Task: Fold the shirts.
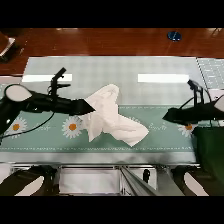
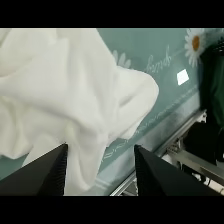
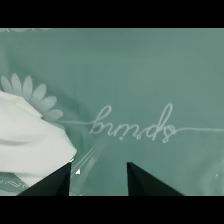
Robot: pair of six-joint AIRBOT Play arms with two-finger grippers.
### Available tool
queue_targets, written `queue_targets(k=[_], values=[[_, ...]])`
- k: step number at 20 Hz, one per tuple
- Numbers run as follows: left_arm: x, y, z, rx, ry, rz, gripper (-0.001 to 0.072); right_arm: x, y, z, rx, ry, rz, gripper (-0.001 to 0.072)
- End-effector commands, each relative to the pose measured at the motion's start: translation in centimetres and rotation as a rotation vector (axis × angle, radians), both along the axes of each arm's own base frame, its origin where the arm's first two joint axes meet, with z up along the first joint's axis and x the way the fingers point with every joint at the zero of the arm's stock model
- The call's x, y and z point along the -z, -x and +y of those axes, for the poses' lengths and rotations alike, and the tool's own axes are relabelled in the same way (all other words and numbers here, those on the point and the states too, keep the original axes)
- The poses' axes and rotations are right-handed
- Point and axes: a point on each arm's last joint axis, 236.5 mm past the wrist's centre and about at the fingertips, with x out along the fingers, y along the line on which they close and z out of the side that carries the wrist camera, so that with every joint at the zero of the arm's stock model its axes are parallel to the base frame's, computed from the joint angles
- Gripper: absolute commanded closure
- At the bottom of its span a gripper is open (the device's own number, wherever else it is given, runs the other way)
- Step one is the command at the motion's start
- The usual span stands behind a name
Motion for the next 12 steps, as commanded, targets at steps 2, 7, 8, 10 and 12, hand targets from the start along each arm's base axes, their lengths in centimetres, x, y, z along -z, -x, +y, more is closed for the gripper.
queue_targets(k=[2,7,8,10,12], values=[[5.0,0.8,-1.5,0.188,-0.125,0.163,0.02,3.5,4.8,3.0,0.038,-0.16,0.102,0.0304],[7.8,-0.6,0.0,0.147,-0.241,0.186,0.0691,5.2,6.8,4.3,0.062,-0.222,0.166,0.0304],[7.8,-0.9,0.1,0.134,-0.239,0.18,0.0691,5.3,7.0,4.7,0.064,-0.234,0.172,0.0303],[7.8,-1.2,0.2,0.128,-0.239,0.172,0.0691,5.5,7.2,5.9,0.035,-0.232,0.168,0.0304],[7.8,-1.2,0.2,0.127,-0.239,0.173,0.0691,5.7,6.9,7.5,0.009,-0.213,0.133,0.0303]])
